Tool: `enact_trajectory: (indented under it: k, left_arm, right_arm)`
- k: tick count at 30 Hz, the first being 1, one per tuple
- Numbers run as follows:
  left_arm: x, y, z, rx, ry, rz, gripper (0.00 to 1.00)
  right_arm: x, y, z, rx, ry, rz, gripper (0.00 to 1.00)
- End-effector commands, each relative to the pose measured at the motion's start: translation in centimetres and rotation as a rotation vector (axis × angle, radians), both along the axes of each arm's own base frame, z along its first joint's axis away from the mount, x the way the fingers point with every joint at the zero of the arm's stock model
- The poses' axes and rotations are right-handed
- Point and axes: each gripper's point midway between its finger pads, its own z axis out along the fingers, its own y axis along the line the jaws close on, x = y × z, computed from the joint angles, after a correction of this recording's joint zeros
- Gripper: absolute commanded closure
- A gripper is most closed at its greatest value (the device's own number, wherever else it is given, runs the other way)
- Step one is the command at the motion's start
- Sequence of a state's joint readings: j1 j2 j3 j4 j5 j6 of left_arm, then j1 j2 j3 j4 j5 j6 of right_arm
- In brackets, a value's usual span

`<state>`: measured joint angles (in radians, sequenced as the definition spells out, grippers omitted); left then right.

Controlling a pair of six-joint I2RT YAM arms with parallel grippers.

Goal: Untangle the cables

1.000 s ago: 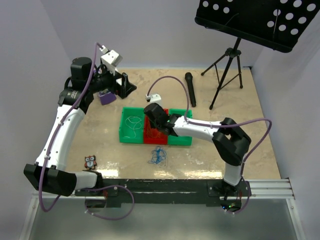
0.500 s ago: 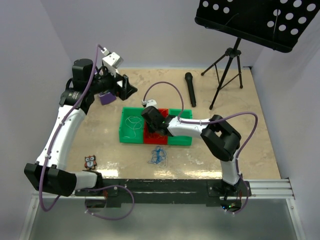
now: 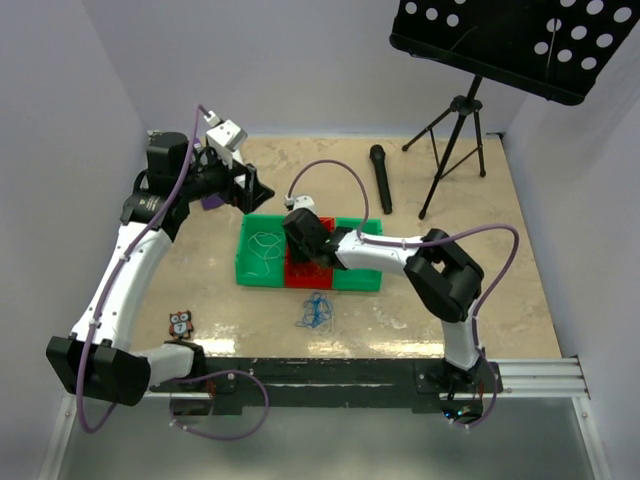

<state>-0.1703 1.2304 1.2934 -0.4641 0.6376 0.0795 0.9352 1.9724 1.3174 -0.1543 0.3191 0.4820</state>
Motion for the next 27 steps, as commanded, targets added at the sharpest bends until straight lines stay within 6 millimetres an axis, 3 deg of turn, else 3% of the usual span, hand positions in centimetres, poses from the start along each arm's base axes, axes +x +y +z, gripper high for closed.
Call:
enact_trajectory:
  k: [1, 12, 18, 22, 27]
  left_arm:
    - [0.0, 0.5, 2.2, 0.001, -0.073, 0.020, 0.00]
    - [-0.2, 0.4, 2.1, 0.005, -0.076, 0.000, 0.00]
    - [-0.4, 0.6, 2.7, 0.034, -0.099, -0.011, 0.00]
    - [-2.9, -0.9, 2.6, 0.018, -0.168, -0.157, 0.00]
    - [-8.0, -5.2, -2.3, 0.162, -0.132, -0.369, 0.00]
  right_arm:
    - [0.6, 1.6, 6.3, 0.136, -0.053, 0.004, 0.58]
    - [-0.8, -0.2, 11.4, 0.210, -0.086, -0.004, 0.59]
    - [-1.1, -0.7, 13.1, 0.253, -0.078, 0.014, 0.64]
    - [-1.4, -2.3, 13.9, 0.289, -0.080, 0.000, 0.64]
    - [-2.5, -6.0, 13.6, 0.328, -0.060, -0.048, 0.64]
